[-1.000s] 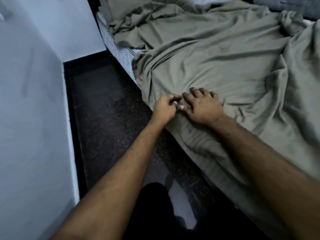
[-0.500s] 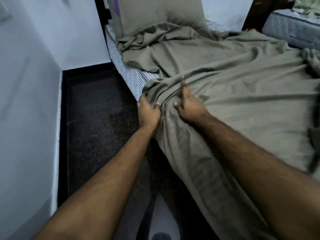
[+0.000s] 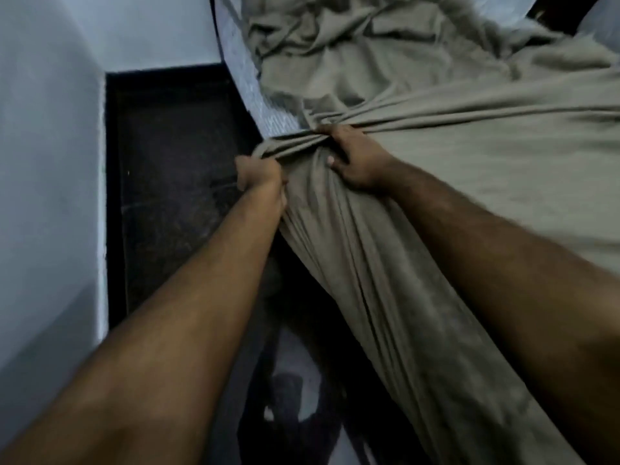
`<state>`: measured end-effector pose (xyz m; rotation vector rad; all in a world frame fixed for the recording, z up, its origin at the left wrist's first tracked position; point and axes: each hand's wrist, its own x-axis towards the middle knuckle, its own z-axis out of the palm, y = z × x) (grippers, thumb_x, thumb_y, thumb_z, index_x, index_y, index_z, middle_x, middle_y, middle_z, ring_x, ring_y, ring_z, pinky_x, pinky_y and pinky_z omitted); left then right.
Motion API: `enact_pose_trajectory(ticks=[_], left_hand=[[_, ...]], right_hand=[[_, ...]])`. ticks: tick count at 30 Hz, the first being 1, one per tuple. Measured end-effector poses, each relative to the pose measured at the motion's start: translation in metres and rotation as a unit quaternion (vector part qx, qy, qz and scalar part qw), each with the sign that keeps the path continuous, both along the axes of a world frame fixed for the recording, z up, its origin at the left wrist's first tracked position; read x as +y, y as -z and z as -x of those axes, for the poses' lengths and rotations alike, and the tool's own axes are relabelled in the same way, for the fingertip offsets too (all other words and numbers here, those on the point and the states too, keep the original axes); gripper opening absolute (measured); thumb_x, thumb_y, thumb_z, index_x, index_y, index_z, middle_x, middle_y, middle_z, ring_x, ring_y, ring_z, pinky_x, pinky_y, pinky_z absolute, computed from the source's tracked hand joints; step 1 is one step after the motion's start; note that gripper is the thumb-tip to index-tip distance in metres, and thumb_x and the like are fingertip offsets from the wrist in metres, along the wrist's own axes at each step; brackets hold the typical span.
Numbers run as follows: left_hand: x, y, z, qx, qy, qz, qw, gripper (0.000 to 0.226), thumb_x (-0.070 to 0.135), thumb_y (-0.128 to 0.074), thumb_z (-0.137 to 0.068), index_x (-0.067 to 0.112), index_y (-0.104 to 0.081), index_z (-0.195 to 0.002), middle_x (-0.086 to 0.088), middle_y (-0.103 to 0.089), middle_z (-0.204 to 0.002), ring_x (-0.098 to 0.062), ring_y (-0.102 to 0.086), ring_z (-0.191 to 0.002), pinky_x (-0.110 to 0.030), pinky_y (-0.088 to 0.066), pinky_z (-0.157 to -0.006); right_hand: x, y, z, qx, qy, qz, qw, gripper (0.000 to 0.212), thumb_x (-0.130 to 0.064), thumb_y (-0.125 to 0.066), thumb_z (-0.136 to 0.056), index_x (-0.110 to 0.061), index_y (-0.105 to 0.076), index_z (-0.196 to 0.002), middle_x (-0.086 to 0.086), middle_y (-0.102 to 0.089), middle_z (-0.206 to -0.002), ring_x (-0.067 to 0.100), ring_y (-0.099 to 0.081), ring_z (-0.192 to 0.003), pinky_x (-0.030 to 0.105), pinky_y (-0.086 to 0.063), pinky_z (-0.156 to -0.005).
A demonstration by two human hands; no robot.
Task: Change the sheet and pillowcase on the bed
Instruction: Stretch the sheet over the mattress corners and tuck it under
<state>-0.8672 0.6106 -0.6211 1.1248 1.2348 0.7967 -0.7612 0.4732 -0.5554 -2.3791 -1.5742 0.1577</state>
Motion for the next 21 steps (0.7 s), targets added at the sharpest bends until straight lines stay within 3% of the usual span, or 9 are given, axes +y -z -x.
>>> enact_pose_trajectory(ticks=[2, 4, 7, 9, 12, 16, 18, 21], left_hand=[[0.006, 0.033, 0.009, 0.025, 0.046, 0.044, 0.998, 0.039, 0.029, -0.056, -0.08, 0.011, -0.045, -0.114, -0.008, -0.058, -0.117, -0.028, -0.063, -0.1, -0.045, -0.056, -0.095], [-0.014, 0.032, 0.025, 0.052, 0.137, 0.026, 0.989, 0.059, 0.039, -0.064, -0.08, 0.016, -0.04, -0.128, -0.004, -0.058, -0.12, -0.027, -0.06, -0.108, -0.041, -0.051, -0.102], [-0.039, 0.02, 0.021, 0.097, 0.233, 0.0, 0.968, 0.086, 0.044, -0.06, -0.094, 0.019, -0.007, -0.156, -0.014, -0.05, -0.145, -0.033, -0.052, -0.129, -0.04, -0.04, -0.111], [-0.046, 0.013, 0.007, 0.104, 0.25, -0.035, 0.962, 0.094, 0.042, -0.059, -0.097, 0.013, 0.007, -0.159, -0.02, -0.039, -0.155, -0.033, -0.042, -0.139, -0.033, -0.034, -0.113], [-0.037, 0.0, -0.018, 0.087, 0.278, -0.055, 0.955, 0.085, 0.042, -0.054, -0.1, 0.012, -0.002, -0.16, -0.022, -0.033, -0.158, -0.034, -0.035, -0.145, -0.031, -0.029, -0.113], [-0.022, 0.017, -0.065, 0.104, 0.321, 0.083, 0.938, 0.094, 0.063, -0.044, -0.094, 0.013, 0.0, -0.161, -0.016, -0.022, -0.165, -0.031, -0.021, -0.152, -0.039, -0.018, -0.124], [-0.022, 0.012, -0.073, 0.068, 0.324, 0.117, 0.936, 0.091, 0.069, -0.043, -0.089, 0.019, -0.017, -0.161, -0.007, -0.026, -0.165, -0.023, -0.022, -0.152, -0.04, -0.018, -0.124], [-0.02, -0.004, -0.069, -0.067, 0.37, 0.151, 0.914, 0.049, 0.033, -0.035, -0.109, 0.013, -0.034, -0.154, -0.001, -0.037, -0.157, -0.007, -0.034, -0.141, -0.018, -0.03, -0.112]], right_hand=[[-0.004, 0.024, 0.0, -0.056, 0.013, 0.005, 0.998, 0.065, -0.039, -0.045, -0.097, -0.019, -0.028, -0.157, 0.013, -0.045, -0.148, 0.029, -0.043, -0.136, 0.04, -0.031, -0.111], [-0.007, 0.034, 0.007, -0.124, 0.018, -0.031, 0.992, 0.074, -0.049, -0.041, -0.096, -0.021, -0.016, -0.16, 0.011, -0.046, -0.147, 0.028, -0.045, -0.133, 0.042, -0.031, -0.11], [-0.002, 0.036, 0.009, -0.164, 0.018, -0.039, 0.986, 0.08, -0.051, -0.047, -0.092, -0.02, -0.017, -0.159, 0.014, -0.048, -0.14, 0.032, -0.046, -0.127, 0.044, -0.036, -0.103], [0.011, 0.036, 0.001, -0.145, 0.064, -0.044, 0.986, 0.077, -0.051, -0.048, -0.092, -0.024, -0.02, -0.159, 0.013, -0.046, -0.14, 0.031, -0.044, -0.128, 0.045, -0.036, -0.103], [0.034, 0.042, -0.014, -0.045, 0.18, -0.126, 0.975, 0.07, -0.042, -0.051, -0.091, -0.023, -0.031, -0.156, 0.015, -0.043, -0.139, 0.033, -0.043, -0.13, 0.046, -0.041, -0.103], [0.052, 0.056, -0.027, -0.012, 0.265, -0.138, 0.954, 0.066, -0.039, -0.052, -0.087, -0.021, -0.043, -0.15, 0.019, -0.046, -0.128, 0.039, -0.052, -0.116, 0.048, -0.047, -0.093], [0.051, 0.062, -0.031, 0.014, 0.264, -0.135, 0.955, 0.059, -0.04, -0.05, -0.091, -0.024, -0.047, -0.147, 0.017, -0.046, -0.123, 0.038, -0.054, -0.11, 0.047, -0.047, -0.092], [0.052, 0.061, -0.04, 0.026, 0.253, -0.168, 0.952, 0.052, -0.053, -0.037, -0.098, -0.03, -0.051, -0.142, 0.011, -0.053, -0.119, 0.034, -0.058, -0.107, 0.042, -0.048, -0.084]])
